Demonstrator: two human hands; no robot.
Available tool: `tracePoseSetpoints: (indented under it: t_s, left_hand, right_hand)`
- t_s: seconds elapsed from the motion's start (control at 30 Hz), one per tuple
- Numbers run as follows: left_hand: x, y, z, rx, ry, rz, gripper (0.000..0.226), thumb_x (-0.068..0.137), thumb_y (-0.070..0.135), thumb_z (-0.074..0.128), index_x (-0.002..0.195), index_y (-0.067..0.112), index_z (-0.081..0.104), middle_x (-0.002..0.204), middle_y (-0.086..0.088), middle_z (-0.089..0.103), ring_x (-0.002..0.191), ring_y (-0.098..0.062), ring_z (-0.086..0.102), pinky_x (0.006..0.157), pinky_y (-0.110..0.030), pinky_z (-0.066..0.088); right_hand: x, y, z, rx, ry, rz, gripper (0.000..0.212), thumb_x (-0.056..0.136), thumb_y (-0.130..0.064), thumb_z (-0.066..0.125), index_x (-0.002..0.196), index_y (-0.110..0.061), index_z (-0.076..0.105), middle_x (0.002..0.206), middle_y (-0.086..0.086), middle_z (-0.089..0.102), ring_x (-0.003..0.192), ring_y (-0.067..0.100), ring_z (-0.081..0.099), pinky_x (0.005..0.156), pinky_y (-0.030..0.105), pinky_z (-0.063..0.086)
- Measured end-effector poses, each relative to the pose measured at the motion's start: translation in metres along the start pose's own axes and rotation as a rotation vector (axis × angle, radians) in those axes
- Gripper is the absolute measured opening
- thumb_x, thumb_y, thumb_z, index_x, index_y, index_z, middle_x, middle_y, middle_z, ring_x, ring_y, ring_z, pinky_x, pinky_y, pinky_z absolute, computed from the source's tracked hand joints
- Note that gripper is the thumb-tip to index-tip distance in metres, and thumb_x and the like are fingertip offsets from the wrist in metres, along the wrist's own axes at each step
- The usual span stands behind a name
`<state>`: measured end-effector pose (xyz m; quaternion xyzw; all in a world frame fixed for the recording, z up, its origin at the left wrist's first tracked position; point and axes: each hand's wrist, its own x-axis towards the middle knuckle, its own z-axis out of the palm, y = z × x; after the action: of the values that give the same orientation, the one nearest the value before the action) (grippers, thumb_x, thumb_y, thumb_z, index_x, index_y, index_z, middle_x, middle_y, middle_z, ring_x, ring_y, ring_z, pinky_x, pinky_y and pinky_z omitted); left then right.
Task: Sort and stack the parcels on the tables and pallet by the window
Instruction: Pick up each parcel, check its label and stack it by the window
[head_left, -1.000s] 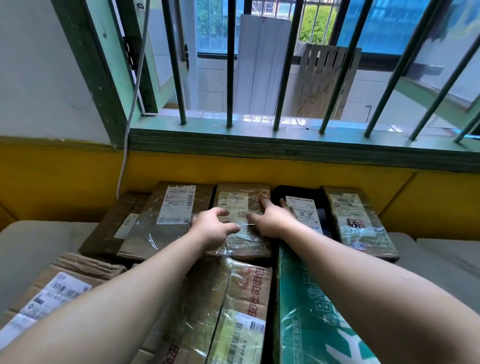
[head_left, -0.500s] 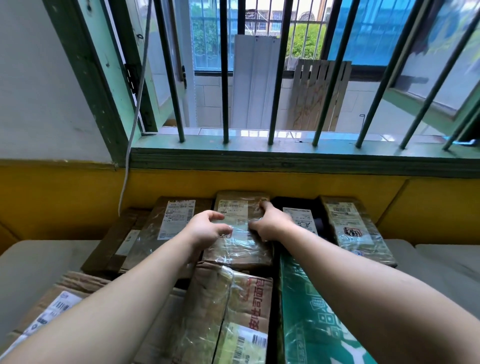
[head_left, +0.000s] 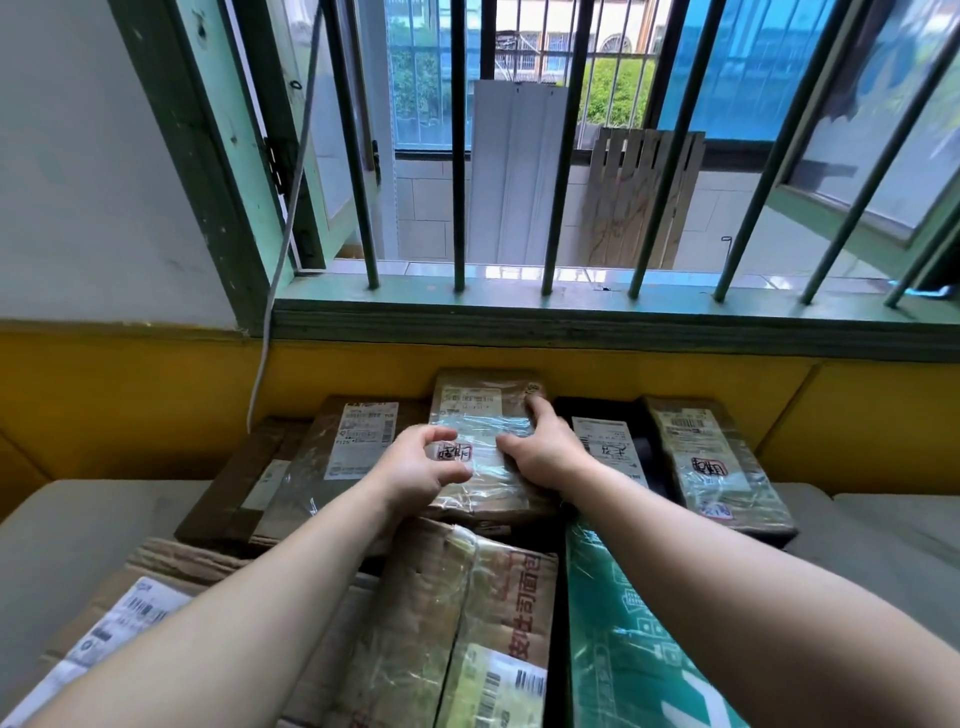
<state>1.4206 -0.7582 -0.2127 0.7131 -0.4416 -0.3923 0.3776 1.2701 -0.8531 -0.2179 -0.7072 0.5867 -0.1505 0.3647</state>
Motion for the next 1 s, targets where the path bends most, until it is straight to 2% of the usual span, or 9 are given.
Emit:
tracePoseSetpoints:
  t_s: [0.1,0.17,0.3,0.43,0.57,0.7,0.8,0.9,1.0]
  left_hand:
    - [-0.005,0.003,-0.002,0.075,0.027,0.064,0.055,0.08,0.009,0.075,0.131,0.011,0.054,0.135,-0.001,0.044,0.112,-0.009,0.045,0.092,-0.018,0.036]
    - [-0.007,0.006,-0.003,0.145,0.024,0.099,0.059,0.08,0.013,0.075,0.134,0.011,0.051,0.143,-0.001,0.037,0.121,-0.012,0.042,0.094,-0.014,0.029]
    - [-0.017,0.02,-0.005,0.265,-0.006,0.151,0.074,0.083,0.027,0.073,0.146,0.015,0.036,0.156,-0.002,0.015,0.14,-0.017,0.026,0.106,-0.018,0.02]
    - [-0.027,0.036,-0.005,0.293,0.036,0.182,0.08,0.083,0.035,0.072,0.149,0.018,0.031,0.16,-0.005,0.001,0.146,-0.019,0.016,0.115,-0.027,0.014]
    - [-0.043,0.055,-0.009,0.284,0.108,0.242,0.078,0.083,0.034,0.072,0.149,0.022,0.032,0.161,-0.001,-0.002,0.147,-0.018,0.011,0.115,-0.028,0.015]
    - [-0.071,0.074,-0.009,0.271,0.158,0.292,0.078,0.083,0.034,0.072,0.149,0.027,0.03,0.161,0.007,-0.006,0.147,-0.019,0.011,0.115,-0.034,0.021]
    - [-0.099,0.088,-0.011,0.26,0.192,0.356,0.079,0.083,0.033,0.072,0.149,0.028,0.028,0.16,0.008,-0.009,0.147,-0.019,0.01,0.114,-0.037,0.023]
    - [-0.13,0.103,-0.013,0.255,0.185,0.424,0.08,0.082,0.033,0.073,0.149,0.027,0.029,0.16,0.01,-0.009,0.145,-0.021,0.016,0.113,-0.038,0.028]
    - [-0.161,0.115,-0.012,0.265,0.138,0.484,0.082,0.081,0.036,0.073,0.149,0.028,0.028,0.159,0.011,-0.009,0.143,-0.026,0.025,0.112,-0.046,0.035]
  right_hand:
    - [-0.004,-0.003,-0.003,0.023,0.025,-0.037,0.077,0.089,-0.041,0.065,0.154,-0.028,0.025,0.15,0.008,0.041,0.132,0.027,0.046,0.107,0.034,0.036]
    - [-0.007,-0.006,-0.005,0.025,0.032,-0.059,0.077,0.089,-0.042,0.065,0.153,-0.029,0.025,0.149,0.008,0.041,0.131,0.027,0.046,0.107,0.035,0.037]
    - [-0.011,-0.016,-0.017,0.032,0.06,-0.086,0.077,0.088,-0.042,0.065,0.153,-0.029,0.026,0.147,0.009,0.042,0.128,0.028,0.049,0.107,0.038,0.04]
    - [-0.019,-0.031,-0.032,0.006,0.088,-0.111,0.073,0.089,-0.046,0.064,0.15,-0.032,0.026,0.139,0.01,0.043,0.117,0.03,0.055,0.102,0.04,0.046]
    - [-0.033,-0.043,-0.051,0.022,0.119,-0.137,0.076,0.088,-0.053,0.064,0.15,-0.035,0.024,0.14,0.01,0.037,0.117,0.032,0.055,0.1,0.043,0.048]
    - [-0.055,-0.055,-0.071,0.056,0.153,-0.197,0.079,0.089,-0.055,0.062,0.153,-0.038,0.019,0.144,0.008,0.032,0.118,0.029,0.054,0.094,0.038,0.05]
    - [-0.082,-0.066,-0.087,0.067,0.194,-0.243,0.082,0.089,-0.056,0.062,0.154,-0.04,0.015,0.145,0.007,0.031,0.118,0.028,0.054,0.098,0.045,0.051]
    - [-0.121,-0.072,-0.106,0.068,0.232,-0.271,0.082,0.091,-0.055,0.059,0.155,-0.04,0.01,0.148,0.008,0.029,0.123,0.028,0.05,0.102,0.045,0.049]
    - [-0.167,-0.072,-0.124,0.007,0.294,-0.284,0.081,0.094,-0.056,0.054,0.156,-0.037,0.006,0.15,0.008,0.028,0.127,0.027,0.047,0.103,0.041,0.045]
